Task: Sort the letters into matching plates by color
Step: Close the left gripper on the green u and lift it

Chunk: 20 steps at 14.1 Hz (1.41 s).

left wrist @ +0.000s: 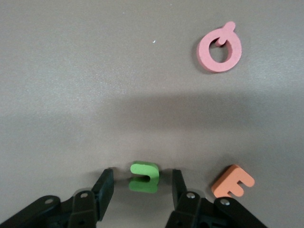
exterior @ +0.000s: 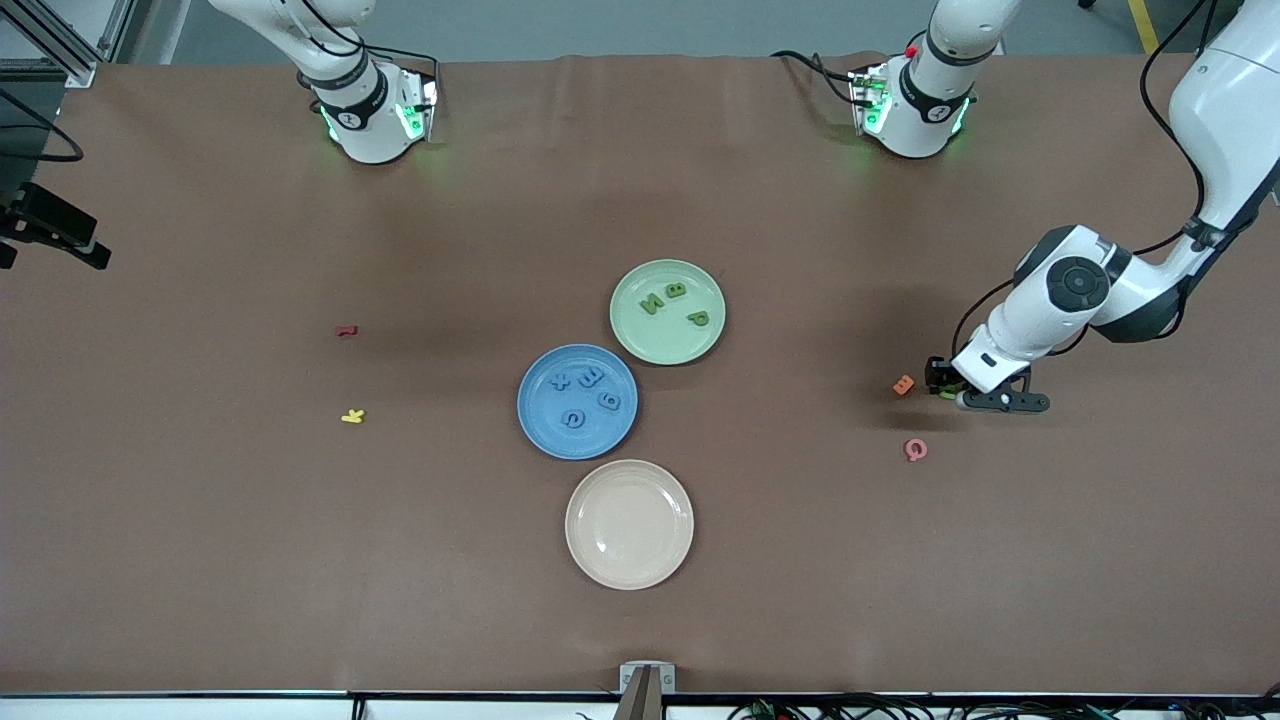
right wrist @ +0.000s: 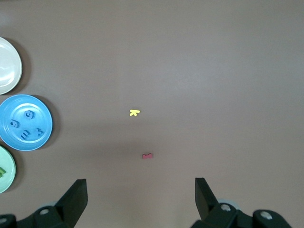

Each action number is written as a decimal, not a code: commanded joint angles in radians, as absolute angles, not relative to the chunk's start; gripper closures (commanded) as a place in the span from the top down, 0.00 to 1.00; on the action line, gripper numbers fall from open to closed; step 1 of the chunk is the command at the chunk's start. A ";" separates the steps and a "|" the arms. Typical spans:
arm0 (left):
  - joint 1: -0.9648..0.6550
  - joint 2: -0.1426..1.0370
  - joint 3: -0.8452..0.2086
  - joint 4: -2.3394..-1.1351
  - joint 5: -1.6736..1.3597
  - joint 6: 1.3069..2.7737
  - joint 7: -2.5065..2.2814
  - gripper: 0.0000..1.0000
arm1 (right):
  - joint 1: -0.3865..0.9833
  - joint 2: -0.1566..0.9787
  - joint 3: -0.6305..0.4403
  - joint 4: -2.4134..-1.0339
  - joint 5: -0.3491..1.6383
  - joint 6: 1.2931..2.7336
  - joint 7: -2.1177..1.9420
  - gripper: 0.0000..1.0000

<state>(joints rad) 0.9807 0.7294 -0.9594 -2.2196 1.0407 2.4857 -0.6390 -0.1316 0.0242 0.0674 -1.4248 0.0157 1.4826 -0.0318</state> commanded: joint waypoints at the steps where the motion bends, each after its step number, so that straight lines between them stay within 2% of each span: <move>1: 0.959 0.749 -0.934 -2.201 1.068 2.514 -0.635 0.58 | -0.153 0.026 0.077 -1.397 0.008 1.479 -0.040 1.00; 7: 0.962 0.747 -0.933 -2.206 1.068 2.514 -0.635 0.52 | -0.152 0.028 0.077 -1.397 0.009 1.494 -0.040 1.00; 9: 0.965 0.742 -0.931 -2.210 1.068 2.514 -0.634 0.42 | -0.150 0.028 0.077 -1.397 0.009 1.494 -0.040 1.00; 11: 0.968 0.738 -0.931 -2.212 1.068 2.514 -0.630 0.25 | -0.150 0.028 0.077 -1.397 0.009 1.494 -0.040 1.00; 13: 0.971 0.726 -0.934 -2.212 1.069 2.513 -0.627 0.15 | -0.150 0.028 0.077 -1.397 0.011 1.494 -0.040 1.00; 20: 0.976 0.698 -1.003 -2.210 1.052 2.503 -0.646 0.01 | -0.150 0.028 0.077 -1.396 0.011 1.500 -0.040 1.00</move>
